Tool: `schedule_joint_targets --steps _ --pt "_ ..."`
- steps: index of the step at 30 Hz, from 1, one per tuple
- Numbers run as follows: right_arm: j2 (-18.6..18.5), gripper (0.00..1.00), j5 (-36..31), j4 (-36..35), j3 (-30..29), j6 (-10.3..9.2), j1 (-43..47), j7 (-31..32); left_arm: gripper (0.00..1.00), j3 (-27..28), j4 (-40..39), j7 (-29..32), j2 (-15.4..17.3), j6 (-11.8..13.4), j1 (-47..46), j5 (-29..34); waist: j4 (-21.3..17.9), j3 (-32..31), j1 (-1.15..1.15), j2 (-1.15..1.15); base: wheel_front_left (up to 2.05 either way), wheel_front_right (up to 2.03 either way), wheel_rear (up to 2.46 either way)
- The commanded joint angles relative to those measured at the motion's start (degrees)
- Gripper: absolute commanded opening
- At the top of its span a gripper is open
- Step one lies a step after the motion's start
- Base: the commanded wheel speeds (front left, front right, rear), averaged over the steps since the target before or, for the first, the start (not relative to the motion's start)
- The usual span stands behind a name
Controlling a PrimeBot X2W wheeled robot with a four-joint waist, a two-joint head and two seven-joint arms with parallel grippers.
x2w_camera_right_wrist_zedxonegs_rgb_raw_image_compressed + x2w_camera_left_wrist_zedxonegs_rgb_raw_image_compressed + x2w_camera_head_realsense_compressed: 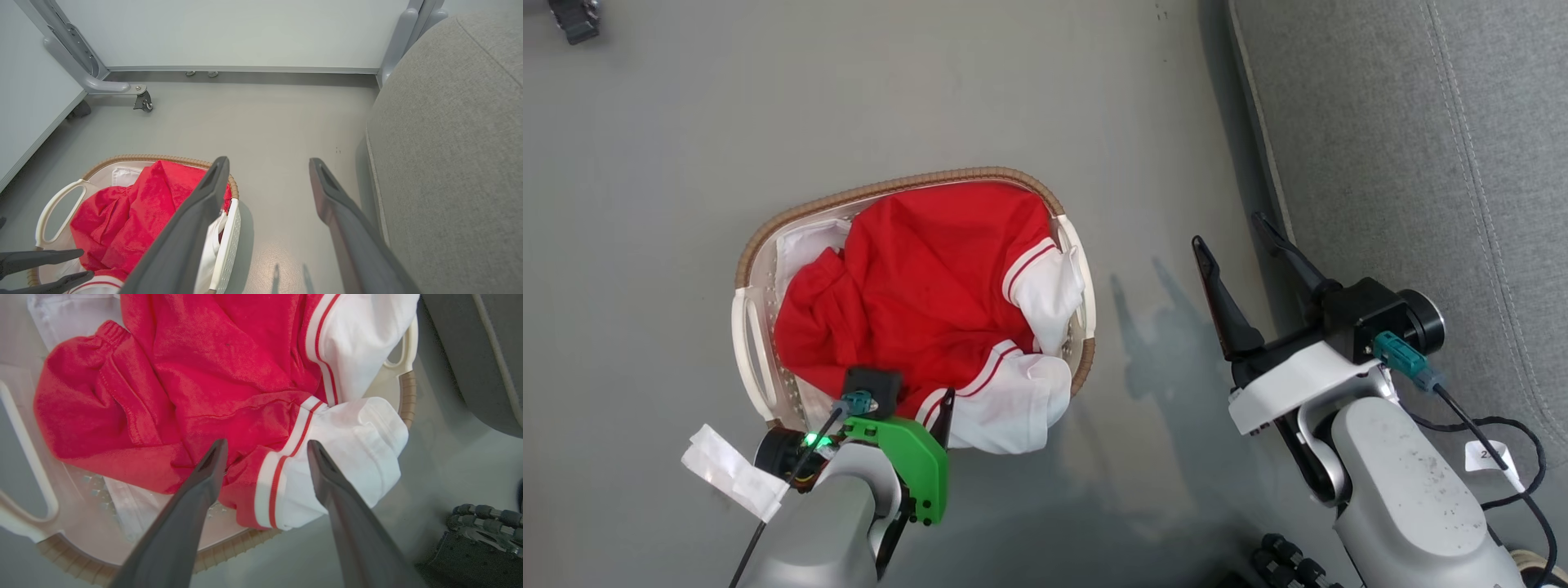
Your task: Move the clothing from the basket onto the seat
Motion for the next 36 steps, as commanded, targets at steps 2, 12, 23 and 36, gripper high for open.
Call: schedule_joint_targets --steps 2,12,23,36 --pt "0.07 1.0 0.6 0.42 0.56 -0.04 -0.98 -0.26 1.0 -0.61 1.61 0.77 0.42 0.46 -1.81 -2.16 -1.33 1.38 -0.01 0.0 0.0 0.0 0.0" --pt "0.55 1.0 1.53 1.5 0.97 -0.04 -1.04 -0.26 1.0 -5.28 6.7 8.11 0.39 2.44 -5.08 -5.84 -2.94 3.5 -0.01 0.0 0.0 0.0 0.0" --pt "1.57 1.0 2.24 1.92 2.16 -0.04 -1.62 -0.26 1.0 -7.48 9.19 11.31 0.39 4.38 -7.47 -7.14 -5.55 4.93 -0.01 0.0 0.0 0.0 0.0" --pt "2.39 1.0 2.92 3.84 0.79 -0.04 -0.05 -0.26 0.0 -7.58 9.88 4.35 0.39 2.84 -5.08 -8.58 -6.03 -0.34 -0.01 0.0 0.0 0.0 0.0"
